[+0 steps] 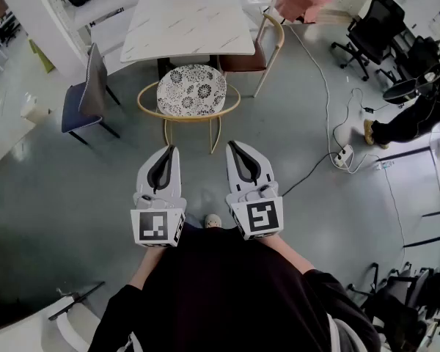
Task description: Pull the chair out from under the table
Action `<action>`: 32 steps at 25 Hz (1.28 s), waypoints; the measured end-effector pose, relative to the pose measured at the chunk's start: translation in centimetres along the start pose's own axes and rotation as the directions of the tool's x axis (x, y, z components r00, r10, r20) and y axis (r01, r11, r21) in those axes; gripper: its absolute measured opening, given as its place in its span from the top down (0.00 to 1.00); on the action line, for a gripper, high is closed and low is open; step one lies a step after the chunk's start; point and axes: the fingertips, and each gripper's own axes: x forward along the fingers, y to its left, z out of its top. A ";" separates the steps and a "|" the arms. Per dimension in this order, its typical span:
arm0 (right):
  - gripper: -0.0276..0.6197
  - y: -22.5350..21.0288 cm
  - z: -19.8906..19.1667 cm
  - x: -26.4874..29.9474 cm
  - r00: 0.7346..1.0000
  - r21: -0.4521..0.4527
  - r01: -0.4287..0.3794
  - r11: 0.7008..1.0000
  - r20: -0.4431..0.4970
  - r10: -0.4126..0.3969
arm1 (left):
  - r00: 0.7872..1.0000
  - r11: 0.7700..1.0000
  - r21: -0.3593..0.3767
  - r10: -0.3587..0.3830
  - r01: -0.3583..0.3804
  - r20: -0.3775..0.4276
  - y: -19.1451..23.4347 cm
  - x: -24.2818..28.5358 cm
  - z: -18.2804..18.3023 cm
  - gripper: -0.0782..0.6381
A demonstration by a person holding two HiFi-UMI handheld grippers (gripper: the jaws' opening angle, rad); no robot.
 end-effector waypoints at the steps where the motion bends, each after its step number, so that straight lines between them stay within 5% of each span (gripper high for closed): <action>1: 0.93 -0.2 -0.1 0.0 1.000 0.008 0.005 1.000 -0.004 -0.005 | 1.000 1.000 -0.001 -0.003 0.003 -0.002 -0.1 0.1 -0.2 0.88; 12: 0.92 -2.1 -2.3 2.8 1.000 0.036 -0.007 0.999 -0.027 0.008 | 0.999 1.000 -0.025 -0.012 0.011 -0.049 1.7 2.9 -2.8 0.88; 23: 0.92 -3.3 -6.1 13.9 0.993 -0.038 -0.082 0.996 -0.090 0.079 | 0.983 0.994 0.030 -0.097 0.103 -0.155 8.8 12.5 -7.5 0.87; 28: 0.92 -4.4 -9.8 19.1 0.977 -0.049 -0.109 0.993 -0.191 0.098 | 0.949 0.973 0.069 -0.199 0.222 -0.244 11.5 17.1 -11.7 0.78; 32: 0.92 -4.3 -13.3 22.4 0.942 -0.061 -0.179 0.982 -0.300 0.153 | 0.896 0.945 0.080 -0.272 0.318 -0.350 13.6 19.8 -15.5 0.74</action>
